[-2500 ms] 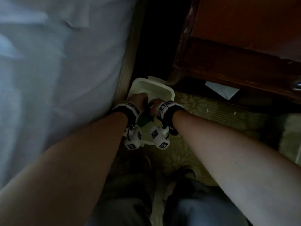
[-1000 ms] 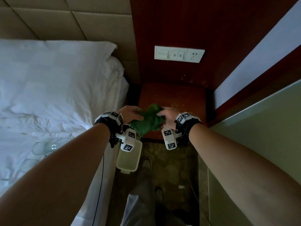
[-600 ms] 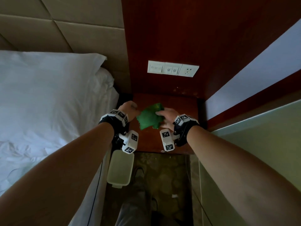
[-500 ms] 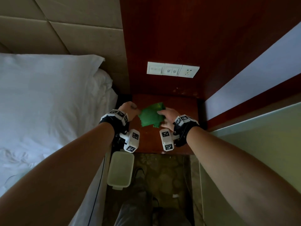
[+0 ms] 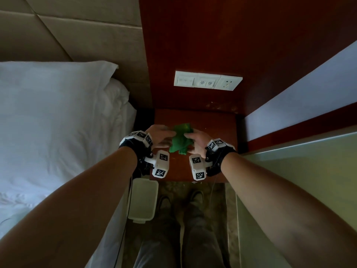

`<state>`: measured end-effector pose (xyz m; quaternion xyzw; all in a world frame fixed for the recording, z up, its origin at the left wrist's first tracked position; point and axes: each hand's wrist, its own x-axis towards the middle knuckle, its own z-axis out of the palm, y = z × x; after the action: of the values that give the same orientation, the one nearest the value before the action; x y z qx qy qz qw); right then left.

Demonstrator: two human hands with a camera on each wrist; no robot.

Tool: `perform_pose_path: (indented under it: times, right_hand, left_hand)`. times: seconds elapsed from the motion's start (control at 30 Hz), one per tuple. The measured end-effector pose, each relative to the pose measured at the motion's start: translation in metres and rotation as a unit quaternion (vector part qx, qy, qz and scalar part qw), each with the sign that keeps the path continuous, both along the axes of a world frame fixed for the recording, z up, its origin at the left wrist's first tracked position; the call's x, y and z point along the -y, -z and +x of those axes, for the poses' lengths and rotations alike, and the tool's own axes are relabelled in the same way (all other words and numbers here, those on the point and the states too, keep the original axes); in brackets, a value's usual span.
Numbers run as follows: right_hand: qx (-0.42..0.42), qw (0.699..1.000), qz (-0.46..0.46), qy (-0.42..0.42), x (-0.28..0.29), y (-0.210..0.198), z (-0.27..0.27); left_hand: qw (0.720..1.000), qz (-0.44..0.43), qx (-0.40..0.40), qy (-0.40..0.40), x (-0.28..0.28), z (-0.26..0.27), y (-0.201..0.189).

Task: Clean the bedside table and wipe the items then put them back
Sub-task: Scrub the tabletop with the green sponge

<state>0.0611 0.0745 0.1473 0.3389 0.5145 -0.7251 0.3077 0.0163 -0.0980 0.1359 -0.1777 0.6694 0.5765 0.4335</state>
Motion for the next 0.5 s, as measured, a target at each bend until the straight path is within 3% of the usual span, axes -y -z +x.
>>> perform_pose_path:
  times: [0.23,0.37,0.5]
  right_hand:
    - [-0.009,0.999,0.047,-0.013,0.004,0.014,-0.012]
    - [0.020,0.999,0.014,-0.029,-0.008,0.021,-0.014]
    - [0.023,0.998,0.025,-0.055,-0.029,0.038,-0.016]
  left_hand:
    - [1.000,-0.011,-0.021,-0.009,-0.008,-0.006,0.008]
    - [0.999,0.002,-0.020,-0.029,-0.020,-0.008,0.013]
    - [0.998,-0.053,-0.041,0.012,-0.040,-0.014,0.025]
